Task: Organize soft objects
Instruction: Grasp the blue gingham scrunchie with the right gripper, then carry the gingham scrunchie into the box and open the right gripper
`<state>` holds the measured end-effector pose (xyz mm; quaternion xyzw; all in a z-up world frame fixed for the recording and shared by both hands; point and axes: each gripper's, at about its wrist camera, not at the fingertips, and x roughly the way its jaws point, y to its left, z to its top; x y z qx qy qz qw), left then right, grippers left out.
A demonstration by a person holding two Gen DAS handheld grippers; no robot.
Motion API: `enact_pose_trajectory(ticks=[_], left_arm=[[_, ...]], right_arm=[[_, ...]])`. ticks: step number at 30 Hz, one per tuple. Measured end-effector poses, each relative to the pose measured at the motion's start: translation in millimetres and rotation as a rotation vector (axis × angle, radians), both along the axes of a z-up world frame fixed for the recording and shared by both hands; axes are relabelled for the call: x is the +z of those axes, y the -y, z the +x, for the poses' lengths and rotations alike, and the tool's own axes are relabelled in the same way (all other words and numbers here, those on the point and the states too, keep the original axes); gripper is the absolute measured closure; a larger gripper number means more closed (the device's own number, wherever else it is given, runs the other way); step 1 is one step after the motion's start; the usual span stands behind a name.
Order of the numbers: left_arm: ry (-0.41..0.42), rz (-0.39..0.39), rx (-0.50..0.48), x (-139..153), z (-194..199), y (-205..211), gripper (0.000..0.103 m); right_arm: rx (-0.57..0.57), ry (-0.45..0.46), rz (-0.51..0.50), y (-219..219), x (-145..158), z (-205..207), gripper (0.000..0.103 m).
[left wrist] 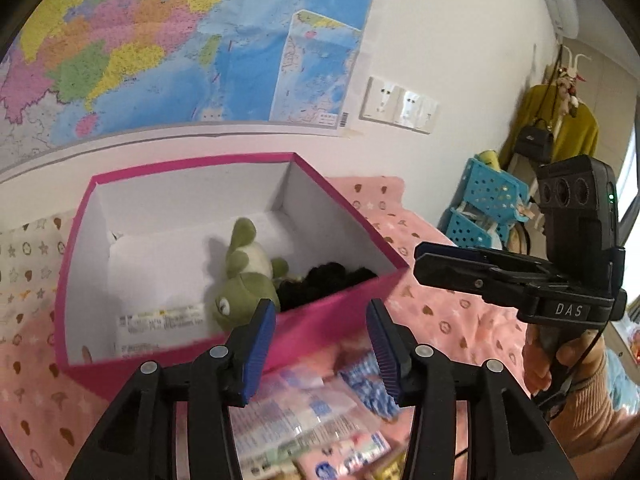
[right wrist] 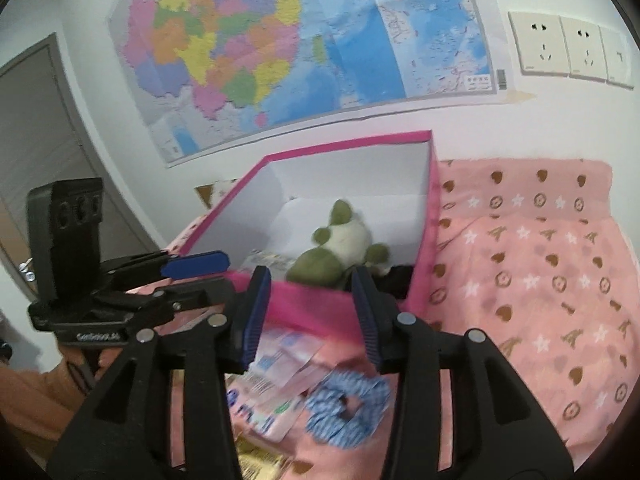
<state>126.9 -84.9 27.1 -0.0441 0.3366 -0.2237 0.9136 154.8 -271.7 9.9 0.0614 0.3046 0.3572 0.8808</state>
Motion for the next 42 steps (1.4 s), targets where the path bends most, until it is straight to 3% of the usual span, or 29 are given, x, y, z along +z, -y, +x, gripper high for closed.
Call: enact_pose_trajectory(ticks=[5,10,20,28,29,30,31,42], left_arm=[[-0.014,0.004,-0.027,-8,-25,-2,0.055],[-0.05,0.002,-0.053,-22,-39,-2,0.055],[-0.113,-0.016,-0.082,-44,-40,12,0.055],[-0.142,-0.02,-0.097,-52,-33,21,0.055],[-0.144,-0.018,-0.1,-52,-33,22,0.055],[-0.145,-0.015,-0.103,-53,-33,23,0.055],[-0.146,-0.012,-0.106,-53,-33,25,0.055],[-0.158,-0.014,-0.142,-53,-24,36,0.055]], right_arm=[[0.016,-0.026,-0.009,4,-10,-18,0.056],[-0.004,-0.103,-0.048,7,-39,-21,0.054],[-0.13,-0.287,-0.157,13,-104,4,0.054],[-0.1,-0.25,-0.18,1,-110,4,0.055],[-0.099,-0.244,-0.186,-1,-111,2,0.068],[-0.093,-0.243,-0.191,-2,-111,2,0.089],[-0.09,-0.241,-0.188,-2,-111,3,0.093],[-0.08,-0.088,-0.079,16,-53,-23,0.094]])
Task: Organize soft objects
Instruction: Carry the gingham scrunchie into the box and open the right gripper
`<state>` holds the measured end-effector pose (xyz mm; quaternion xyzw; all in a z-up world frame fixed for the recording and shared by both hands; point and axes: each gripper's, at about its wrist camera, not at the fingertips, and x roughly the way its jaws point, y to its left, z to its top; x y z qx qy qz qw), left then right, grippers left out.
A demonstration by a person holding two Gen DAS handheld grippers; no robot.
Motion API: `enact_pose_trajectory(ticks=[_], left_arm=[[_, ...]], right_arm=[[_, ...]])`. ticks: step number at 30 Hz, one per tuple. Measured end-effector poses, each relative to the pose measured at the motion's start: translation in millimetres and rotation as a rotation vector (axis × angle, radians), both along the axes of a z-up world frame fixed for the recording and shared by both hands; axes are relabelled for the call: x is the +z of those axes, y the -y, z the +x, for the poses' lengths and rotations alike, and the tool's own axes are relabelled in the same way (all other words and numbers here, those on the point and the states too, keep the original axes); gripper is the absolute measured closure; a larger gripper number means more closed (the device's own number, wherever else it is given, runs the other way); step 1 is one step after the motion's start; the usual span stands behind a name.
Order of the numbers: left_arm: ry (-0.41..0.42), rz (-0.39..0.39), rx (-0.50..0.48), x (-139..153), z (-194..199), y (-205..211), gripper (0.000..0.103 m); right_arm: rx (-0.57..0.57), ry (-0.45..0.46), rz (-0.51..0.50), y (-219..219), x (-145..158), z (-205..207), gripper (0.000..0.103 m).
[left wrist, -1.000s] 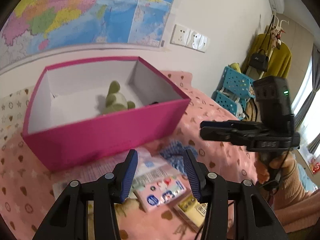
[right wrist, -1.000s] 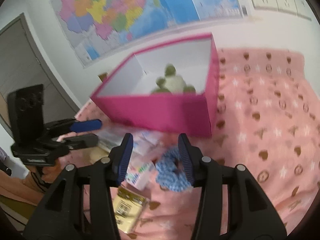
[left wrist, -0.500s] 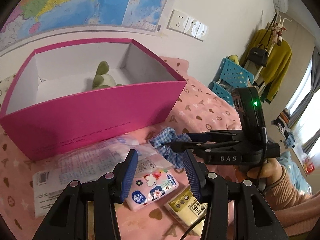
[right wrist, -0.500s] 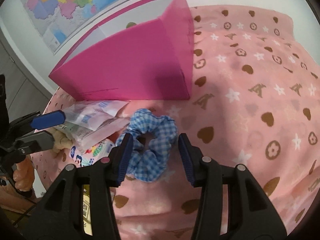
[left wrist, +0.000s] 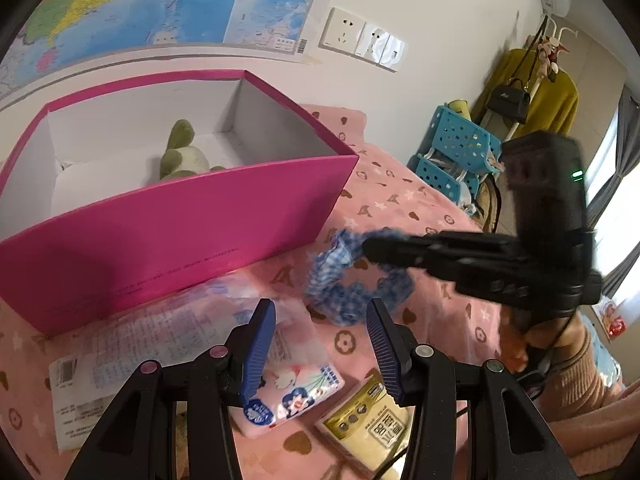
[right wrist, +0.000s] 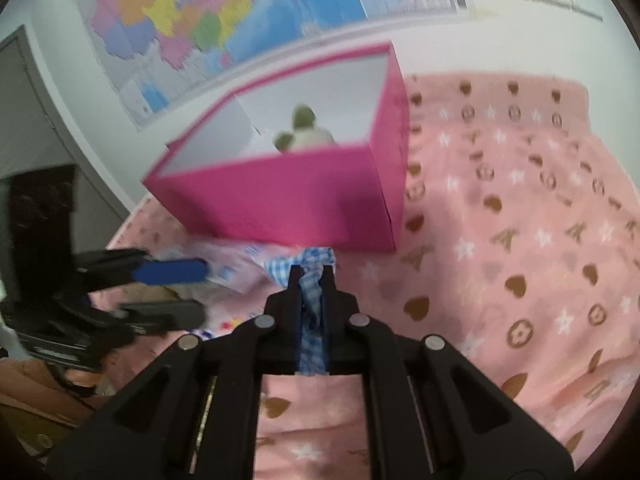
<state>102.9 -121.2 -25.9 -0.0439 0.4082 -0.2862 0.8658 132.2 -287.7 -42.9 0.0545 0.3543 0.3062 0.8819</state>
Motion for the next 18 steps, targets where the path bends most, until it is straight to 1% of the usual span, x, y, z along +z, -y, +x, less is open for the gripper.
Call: enact_pose_trajectory(ticks=[3,6,9,10,12,14,16,18], left_arm=[[0.011,0.005,-0.011,2,4,5,0.055],[0.029,0.002,-0.021,7,7,7,0.055],[0.066,-0.005,-0.035,17,8,9,0.055],[0.083,-0.001,-0.037,21,8,9,0.057],[0.127,-0.004,-0.041,32,9,7,0.058],[0.153,-0.007,-0.037,41,13,5,0.063],[0.166,-0.007,-0.031,47,18,3,0.068],[0.178,-0.005,-0.02,54,25,1,0.069]], right_arm=[[0.024,0.04,0.021,-3,16,-6,0.094],[0.051,0.08,0.021,-8,31,-9,0.094],[0.069,0.11,0.024,-13,42,-9,0.094],[0.075,0.121,0.025,-15,46,-7,0.094],[0.084,0.138,0.036,-15,53,-3,0.094],[0.095,0.15,0.048,-16,60,3,0.094],[0.104,0.16,0.063,-17,67,12,0.094],[0.115,0.163,0.079,-19,73,20,0.094]])
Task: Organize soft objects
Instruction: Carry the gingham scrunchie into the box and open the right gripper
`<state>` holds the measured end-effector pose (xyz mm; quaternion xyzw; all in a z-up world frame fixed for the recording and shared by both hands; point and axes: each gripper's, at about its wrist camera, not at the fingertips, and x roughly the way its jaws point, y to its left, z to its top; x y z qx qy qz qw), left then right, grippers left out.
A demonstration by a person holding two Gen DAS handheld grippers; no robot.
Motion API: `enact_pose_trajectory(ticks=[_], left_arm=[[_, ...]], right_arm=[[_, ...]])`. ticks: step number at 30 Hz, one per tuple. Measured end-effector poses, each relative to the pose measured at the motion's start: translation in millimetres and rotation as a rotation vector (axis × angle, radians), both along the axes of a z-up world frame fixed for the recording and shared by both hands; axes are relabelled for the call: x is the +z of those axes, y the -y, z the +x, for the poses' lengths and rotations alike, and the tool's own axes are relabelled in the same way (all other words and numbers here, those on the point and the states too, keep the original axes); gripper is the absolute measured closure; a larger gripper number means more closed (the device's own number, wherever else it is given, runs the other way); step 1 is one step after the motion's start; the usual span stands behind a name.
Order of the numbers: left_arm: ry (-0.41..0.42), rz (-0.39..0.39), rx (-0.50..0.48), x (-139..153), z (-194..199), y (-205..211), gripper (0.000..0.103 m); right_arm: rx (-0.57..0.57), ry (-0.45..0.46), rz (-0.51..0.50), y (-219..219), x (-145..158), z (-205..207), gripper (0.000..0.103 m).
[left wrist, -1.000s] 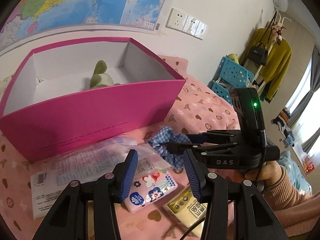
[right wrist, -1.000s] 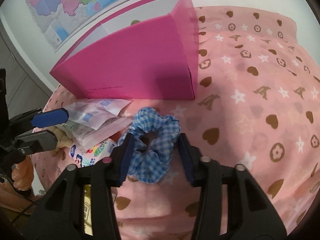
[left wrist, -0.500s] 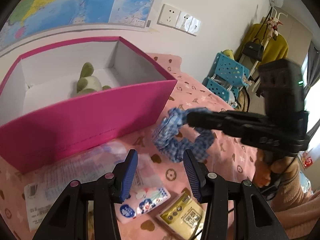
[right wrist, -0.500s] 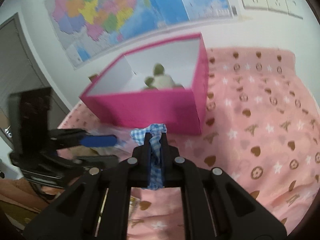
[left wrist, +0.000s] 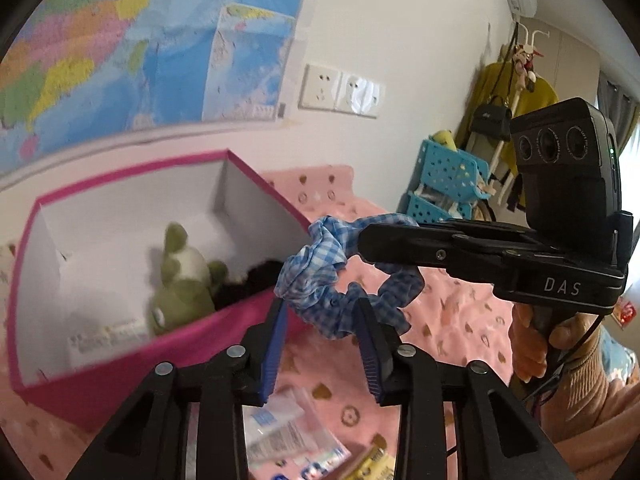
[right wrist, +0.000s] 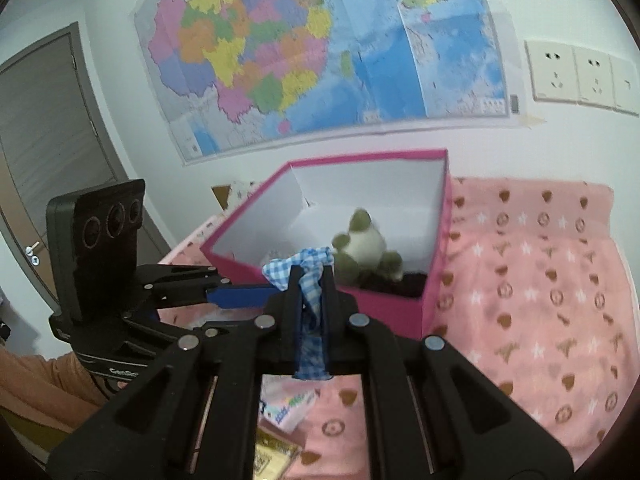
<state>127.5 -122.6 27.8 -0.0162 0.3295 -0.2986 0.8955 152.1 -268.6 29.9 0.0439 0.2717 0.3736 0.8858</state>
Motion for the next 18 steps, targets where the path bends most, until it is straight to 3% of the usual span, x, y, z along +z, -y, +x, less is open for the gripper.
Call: enact_pose_trajectory(ticks=[3,9,18], left_arm=[[0.017,-0.01,0.008,11,10,-4,0.076],[0.018,0.004,0.049,22,34,-12,0.078],[-0.039,0.065,0.123,7,71,-9,0.075]], right_arm=[[0.008,0.001,0.027,-3,8,15,0.094],[-0.002,-0.001,0.038,-10,13,45,0.094],[-0.064,-0.08,-0.027,-27,-16,86,0.092]])
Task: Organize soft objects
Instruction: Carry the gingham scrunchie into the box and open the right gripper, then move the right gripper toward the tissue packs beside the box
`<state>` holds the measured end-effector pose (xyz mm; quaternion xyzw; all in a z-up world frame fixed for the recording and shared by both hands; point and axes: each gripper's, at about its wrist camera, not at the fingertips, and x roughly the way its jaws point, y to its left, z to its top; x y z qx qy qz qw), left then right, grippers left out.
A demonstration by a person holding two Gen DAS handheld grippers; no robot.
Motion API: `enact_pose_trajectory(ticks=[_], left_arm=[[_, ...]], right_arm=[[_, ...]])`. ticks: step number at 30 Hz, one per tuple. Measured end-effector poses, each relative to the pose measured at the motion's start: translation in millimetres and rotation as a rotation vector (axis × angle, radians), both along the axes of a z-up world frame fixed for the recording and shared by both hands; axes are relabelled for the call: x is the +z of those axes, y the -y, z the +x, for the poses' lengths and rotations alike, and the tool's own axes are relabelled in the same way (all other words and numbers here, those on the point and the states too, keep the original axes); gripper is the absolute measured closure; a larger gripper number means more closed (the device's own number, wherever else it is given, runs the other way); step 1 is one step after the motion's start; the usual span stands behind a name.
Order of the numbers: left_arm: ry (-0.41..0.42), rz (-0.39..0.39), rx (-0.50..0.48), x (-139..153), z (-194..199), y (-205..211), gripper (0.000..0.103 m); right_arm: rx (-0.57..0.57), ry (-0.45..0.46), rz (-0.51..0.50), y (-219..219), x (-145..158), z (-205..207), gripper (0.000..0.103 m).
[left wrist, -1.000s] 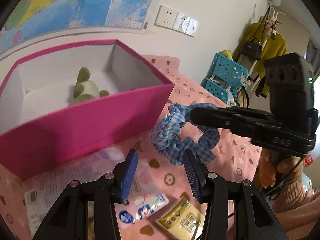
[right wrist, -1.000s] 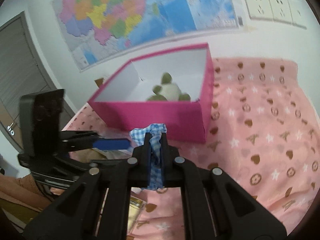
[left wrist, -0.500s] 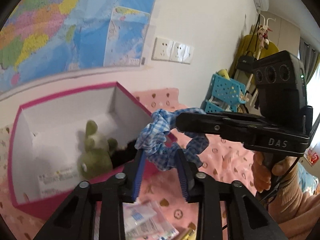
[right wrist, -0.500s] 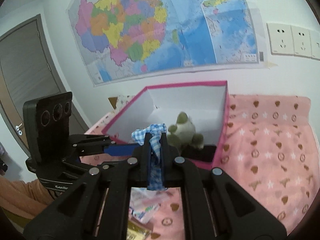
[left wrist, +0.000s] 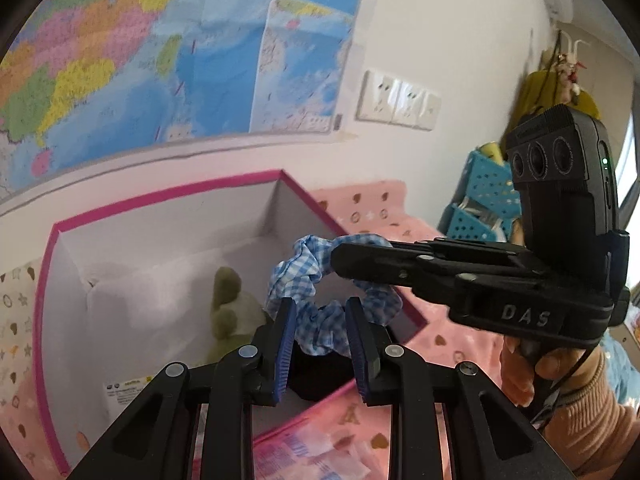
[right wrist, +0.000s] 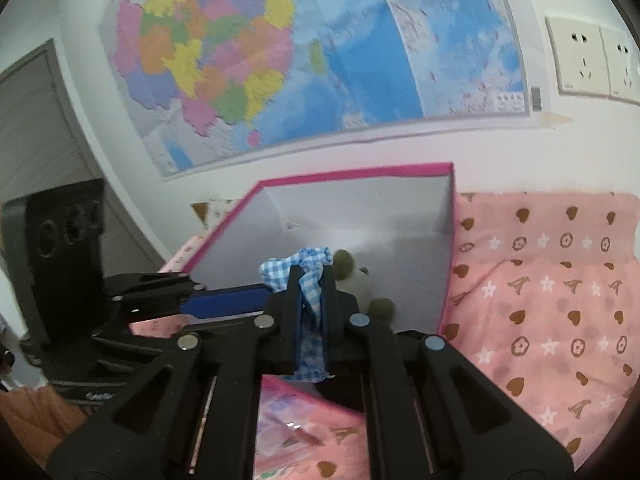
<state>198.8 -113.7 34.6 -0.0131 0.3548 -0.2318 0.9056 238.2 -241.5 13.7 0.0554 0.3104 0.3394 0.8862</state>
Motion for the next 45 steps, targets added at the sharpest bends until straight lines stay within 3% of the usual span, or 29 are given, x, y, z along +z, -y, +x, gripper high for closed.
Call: enact_pose_trajectory(ticks=[4,6,11,14,19,25,32,45], left_arm=[[-0.051,0.019,0.042,-13,7,-4,0.055],[-0.046,0.03,0.059,-14,4,-9,0.053],[0.003,0.018,0.118,-7,-20,-34,0.051],[0.056,0.007,0.143,-1,-47,-53,0.05],[0.077,-0.026,0.176,1,-79,-89,0.046],[-0.005,-0.058,0.248,-23,-98,-133,0.044],[-0.118,-0.11,0.27,-56,-105,-151,0.044],[-0.25,-0.177,0.154,-84,-96,-137,0.044]], right_arm=[[-0.092,-0.033,-0.115,-4,-17,10,0.078],[-0.115,-0.023,-0.138,-2,-19,9,0.061],[-0.121,0.017,-0.101,13,-9,-11,0.06],[-0.058,0.025,-0.038,19,0,-33,0.06],[0.07,-0.013,0.009,17,-2,-70,0.051],[0.145,-0.138,0.017,1,-36,-86,0.051],[0.105,-0.316,0.034,-9,-85,-73,0.051],[0.095,-0.465,0.136,-10,-113,-54,0.042]])
